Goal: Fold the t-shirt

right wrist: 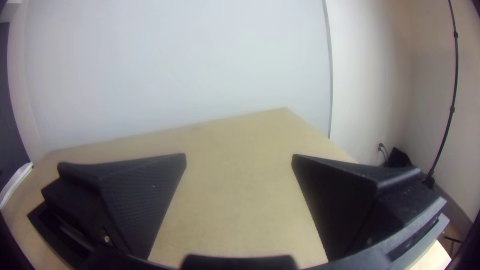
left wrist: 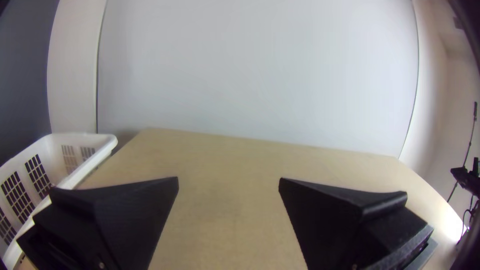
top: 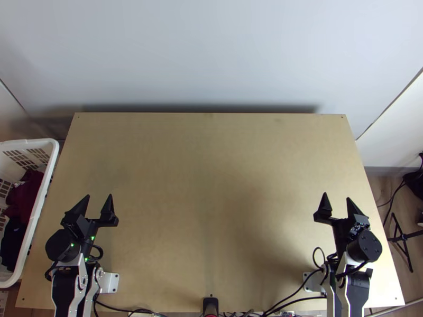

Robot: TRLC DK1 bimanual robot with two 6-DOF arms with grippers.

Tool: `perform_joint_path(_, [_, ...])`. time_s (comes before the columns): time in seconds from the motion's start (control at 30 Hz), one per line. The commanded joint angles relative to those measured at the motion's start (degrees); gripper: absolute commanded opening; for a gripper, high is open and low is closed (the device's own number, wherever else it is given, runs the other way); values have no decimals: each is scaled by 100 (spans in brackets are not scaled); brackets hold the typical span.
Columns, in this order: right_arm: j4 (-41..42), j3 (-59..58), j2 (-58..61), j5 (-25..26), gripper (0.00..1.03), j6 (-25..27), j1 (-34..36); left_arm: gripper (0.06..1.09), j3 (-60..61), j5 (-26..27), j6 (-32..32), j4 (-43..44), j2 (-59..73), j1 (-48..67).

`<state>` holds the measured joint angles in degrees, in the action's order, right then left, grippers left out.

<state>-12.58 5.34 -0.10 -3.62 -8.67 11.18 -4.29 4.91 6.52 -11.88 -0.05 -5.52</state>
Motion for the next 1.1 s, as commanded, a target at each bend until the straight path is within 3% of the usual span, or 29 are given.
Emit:
perform_joint_path(0.0, [1, 2, 1, 1, 98, -3, -2, 104, -1, 1, -2, 1, 5, -2])
perform_joint_path(1.07, [1, 2, 1, 1, 98, -3, -2, 104, -1, -113, -72, -7, -3, 156])
